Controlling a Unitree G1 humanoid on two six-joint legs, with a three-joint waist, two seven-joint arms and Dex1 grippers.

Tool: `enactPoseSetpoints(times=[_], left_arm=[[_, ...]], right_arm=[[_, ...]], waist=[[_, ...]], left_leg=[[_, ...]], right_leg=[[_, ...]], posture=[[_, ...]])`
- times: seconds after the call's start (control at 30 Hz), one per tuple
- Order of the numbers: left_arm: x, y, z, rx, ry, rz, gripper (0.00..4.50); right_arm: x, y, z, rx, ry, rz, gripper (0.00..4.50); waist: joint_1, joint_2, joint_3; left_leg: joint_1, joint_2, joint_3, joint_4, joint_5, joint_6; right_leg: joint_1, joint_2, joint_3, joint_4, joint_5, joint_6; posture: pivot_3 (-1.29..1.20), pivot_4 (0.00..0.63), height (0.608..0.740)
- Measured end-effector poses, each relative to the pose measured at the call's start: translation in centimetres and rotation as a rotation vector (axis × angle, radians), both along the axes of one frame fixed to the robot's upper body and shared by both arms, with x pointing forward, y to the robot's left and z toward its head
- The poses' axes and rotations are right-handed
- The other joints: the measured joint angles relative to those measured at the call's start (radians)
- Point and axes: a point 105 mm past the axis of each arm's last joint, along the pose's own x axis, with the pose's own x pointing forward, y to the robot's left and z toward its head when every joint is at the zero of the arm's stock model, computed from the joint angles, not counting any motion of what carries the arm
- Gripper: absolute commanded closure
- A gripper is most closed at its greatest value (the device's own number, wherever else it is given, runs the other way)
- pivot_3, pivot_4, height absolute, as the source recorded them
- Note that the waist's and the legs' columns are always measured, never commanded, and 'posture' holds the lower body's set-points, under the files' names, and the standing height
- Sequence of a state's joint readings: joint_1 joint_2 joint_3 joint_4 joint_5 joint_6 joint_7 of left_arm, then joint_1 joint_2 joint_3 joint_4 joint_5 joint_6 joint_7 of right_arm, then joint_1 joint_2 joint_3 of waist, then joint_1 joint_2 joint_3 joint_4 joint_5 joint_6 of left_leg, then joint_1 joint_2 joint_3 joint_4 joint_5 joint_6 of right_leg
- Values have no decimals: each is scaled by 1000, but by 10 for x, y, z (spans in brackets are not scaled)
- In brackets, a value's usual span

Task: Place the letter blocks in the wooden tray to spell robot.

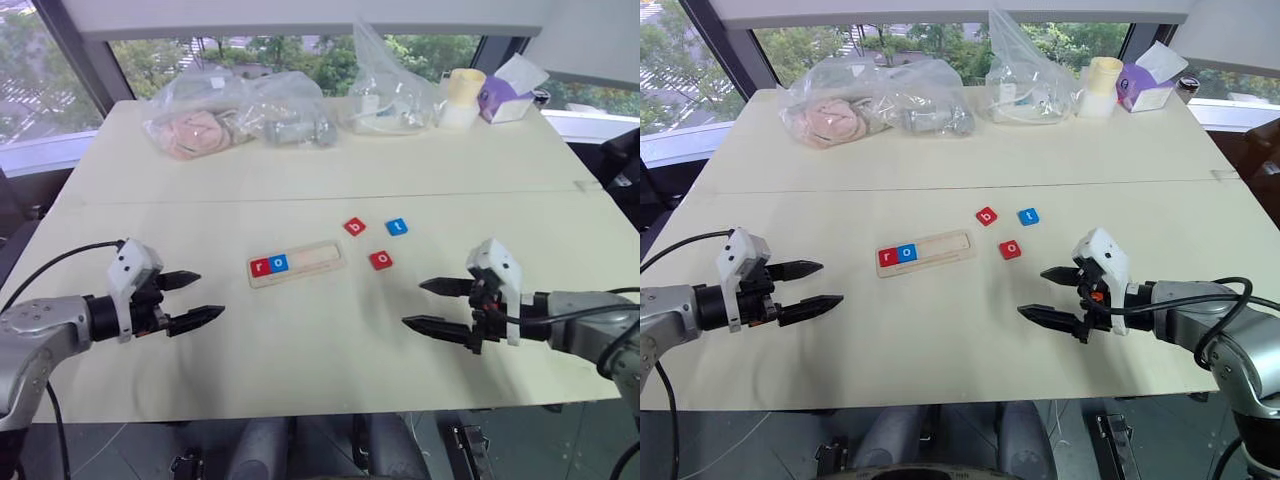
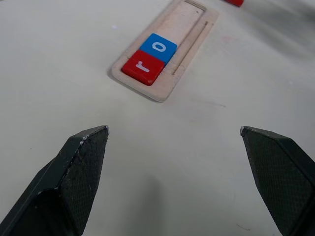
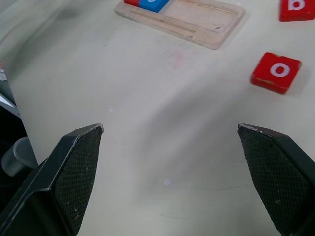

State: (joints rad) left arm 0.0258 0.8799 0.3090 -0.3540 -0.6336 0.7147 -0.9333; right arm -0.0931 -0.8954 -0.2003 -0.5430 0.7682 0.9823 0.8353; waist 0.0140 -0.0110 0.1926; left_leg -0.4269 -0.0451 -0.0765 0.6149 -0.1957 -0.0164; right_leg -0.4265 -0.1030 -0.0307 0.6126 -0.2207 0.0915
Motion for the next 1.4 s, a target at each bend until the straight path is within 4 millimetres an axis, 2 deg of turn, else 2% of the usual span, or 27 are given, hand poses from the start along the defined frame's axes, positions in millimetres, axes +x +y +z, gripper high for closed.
enactPoseSetpoints(times=[0.43,0.8,0.93,1.07,1.2,1.3,1.4], left_arm=[[-4,-7,-1,-17,25,-5,0],[0,-1,-2,31,17,20,0],[21,-7,11,66,-42,-50,0],[41,-17,14,114,-85,-142,0],[57,-28,-2,156,-81,-239,0],[69,-39,-21,193,-73,-317,0],[79,-49,-33,154,-64,-333,0]], right_arm=[[5,8,-4,27,-16,-8,24],[15,8,-3,19,-38,-6,24],[24,25,9,49,-90,46,24],[19,40,13,51,-89,107,24],[14,47,15,41,-89,130,24],[6,59,16,36,-103,164,24],[4,62,14,42,-107,146,24]], waist=[[-1,0,0],[0,0,0],[1,0,0],[1,0,0],[-1,0,0],[0,-1,0],[0,-1,0]], left_leg=[[0,0,0,0,0,0],[0,1,0,0,0,0],[0,2,1,0,0,0],[-1,1,2,0,0,0],[0,1,4,0,0,1],[0,2,4,0,0,1],[0,3,3,1,0,1]], right_leg=[[0,0,0,0,0,0],[0,0,0,0,0,0],[0,2,-1,0,1,-1],[0,2,-1,0,1,-1],[-1,2,0,0,1,-1],[0,3,0,0,1,-1],[0,4,0,1,1,-1]], posture=[[0,150,740],[0,150,740],[0,150,740],[0,150,740],[0,150,740],[0,150,740],[0,150,740]])
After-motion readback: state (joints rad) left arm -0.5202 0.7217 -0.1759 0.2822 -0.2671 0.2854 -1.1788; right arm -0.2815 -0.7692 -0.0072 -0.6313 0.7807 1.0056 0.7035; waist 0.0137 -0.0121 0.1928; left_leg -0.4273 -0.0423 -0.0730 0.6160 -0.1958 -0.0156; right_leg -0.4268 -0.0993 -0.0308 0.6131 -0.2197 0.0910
